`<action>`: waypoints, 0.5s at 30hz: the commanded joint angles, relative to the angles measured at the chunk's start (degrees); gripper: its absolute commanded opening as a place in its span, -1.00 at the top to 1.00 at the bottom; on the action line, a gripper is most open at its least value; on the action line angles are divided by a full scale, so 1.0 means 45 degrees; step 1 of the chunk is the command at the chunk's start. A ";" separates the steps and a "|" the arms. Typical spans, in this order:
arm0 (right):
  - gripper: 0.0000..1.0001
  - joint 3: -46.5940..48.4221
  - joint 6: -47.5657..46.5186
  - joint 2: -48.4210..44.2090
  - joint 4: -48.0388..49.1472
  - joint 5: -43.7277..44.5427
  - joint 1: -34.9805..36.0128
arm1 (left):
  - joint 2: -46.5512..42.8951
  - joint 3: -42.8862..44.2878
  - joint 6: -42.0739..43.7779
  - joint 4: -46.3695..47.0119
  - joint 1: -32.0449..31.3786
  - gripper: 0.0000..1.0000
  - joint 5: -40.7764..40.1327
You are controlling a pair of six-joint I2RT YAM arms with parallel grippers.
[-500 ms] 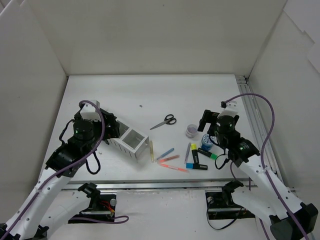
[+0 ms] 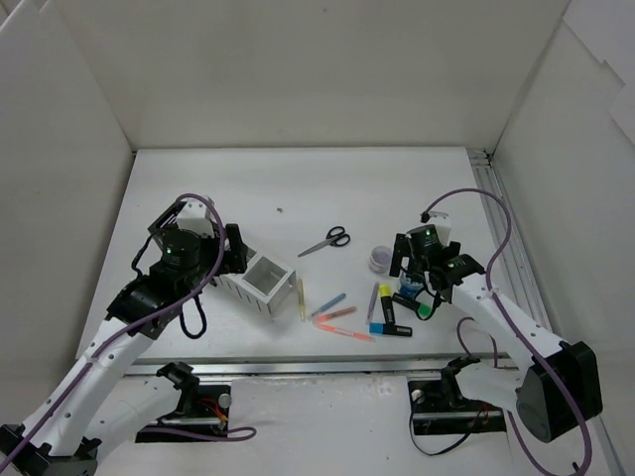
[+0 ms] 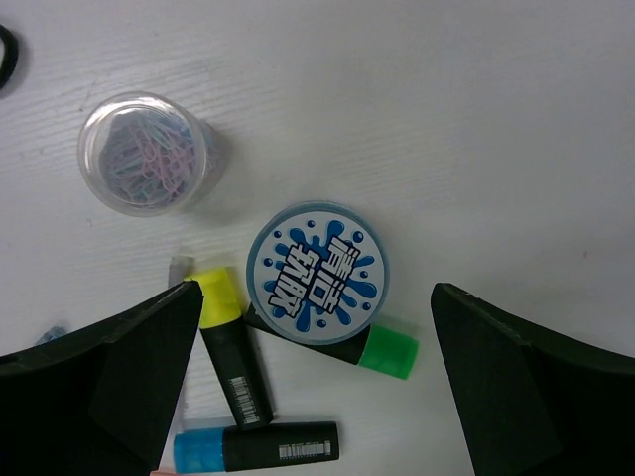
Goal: Sort the stationery into containers
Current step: Pick up the stationery from the center of the board.
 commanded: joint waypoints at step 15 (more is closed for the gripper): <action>-0.50 0.0554 0.0579 0.2898 0.0270 -0.0936 -0.0791 | 0.0472 0.0124 0.0059 0.0683 -0.0072 -0.99 0.0073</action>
